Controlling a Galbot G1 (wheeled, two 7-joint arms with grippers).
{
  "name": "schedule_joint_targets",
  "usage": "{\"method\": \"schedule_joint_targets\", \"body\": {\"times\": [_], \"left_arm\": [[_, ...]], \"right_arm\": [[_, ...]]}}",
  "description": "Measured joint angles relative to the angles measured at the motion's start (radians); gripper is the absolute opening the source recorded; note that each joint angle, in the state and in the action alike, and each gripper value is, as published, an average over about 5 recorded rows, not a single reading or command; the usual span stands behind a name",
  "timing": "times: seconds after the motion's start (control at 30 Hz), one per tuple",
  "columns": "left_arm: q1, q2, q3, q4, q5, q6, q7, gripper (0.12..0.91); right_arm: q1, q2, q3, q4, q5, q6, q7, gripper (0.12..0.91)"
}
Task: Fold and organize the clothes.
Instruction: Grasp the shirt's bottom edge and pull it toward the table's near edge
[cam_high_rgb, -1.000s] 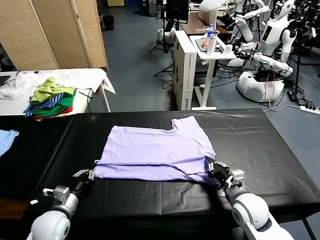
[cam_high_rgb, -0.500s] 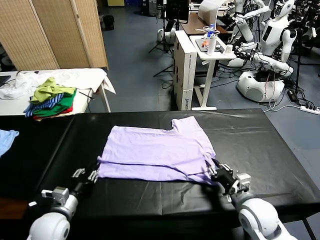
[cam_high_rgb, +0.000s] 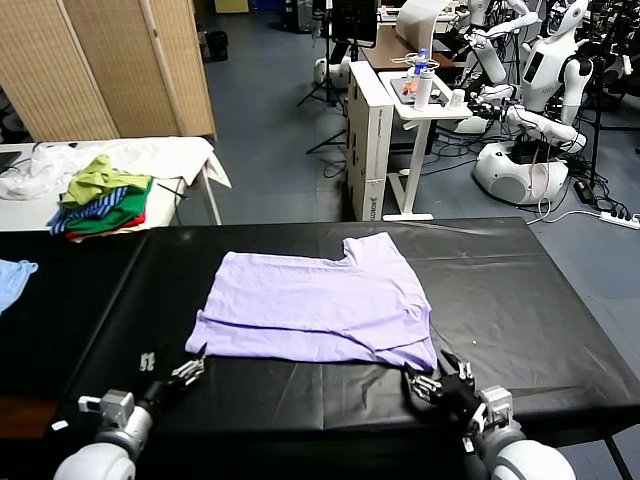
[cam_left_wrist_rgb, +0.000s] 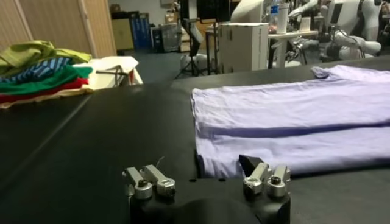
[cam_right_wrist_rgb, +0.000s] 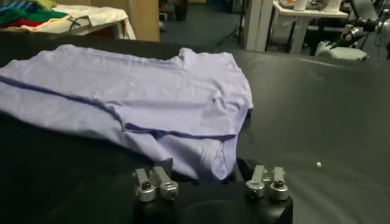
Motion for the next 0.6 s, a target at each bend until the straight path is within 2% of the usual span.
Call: {"method": "schedule_joint_targets", "body": {"times": [0.1, 0.17, 0.33, 0.43, 0.6], "left_arm": [[0.003, 0.001, 0.001, 0.0, 0.0, -0.001, 0.005, 0.661], [0.007, 0.002, 0.001, -0.004, -0.001, -0.002, 0.01, 0.528], [0.021, 0.001, 0.002, -0.022, -0.002, 0.0, 0.011, 0.225], [0.035, -0.002, -0.005, -0.038, -0.001, 0.015, -0.003, 0.148], [0.08, -0.012, -0.032, -0.075, 0.012, 0.053, -0.028, 0.145]], "right_arm": [[-0.005, 0.001, 0.0, 0.002, -0.001, 0.001, 0.0, 0.223], [-0.006, 0.001, 0.0, 0.004, -0.001, 0.002, 0.001, 0.167], [-0.008, -0.005, -0.003, 0.013, -0.002, 0.002, 0.005, 0.15], [-0.009, -0.016, -0.011, 0.025, -0.002, -0.005, 0.009, 0.15], [-0.017, -0.048, -0.02, 0.05, 0.002, -0.034, 0.024, 0.15]]}}
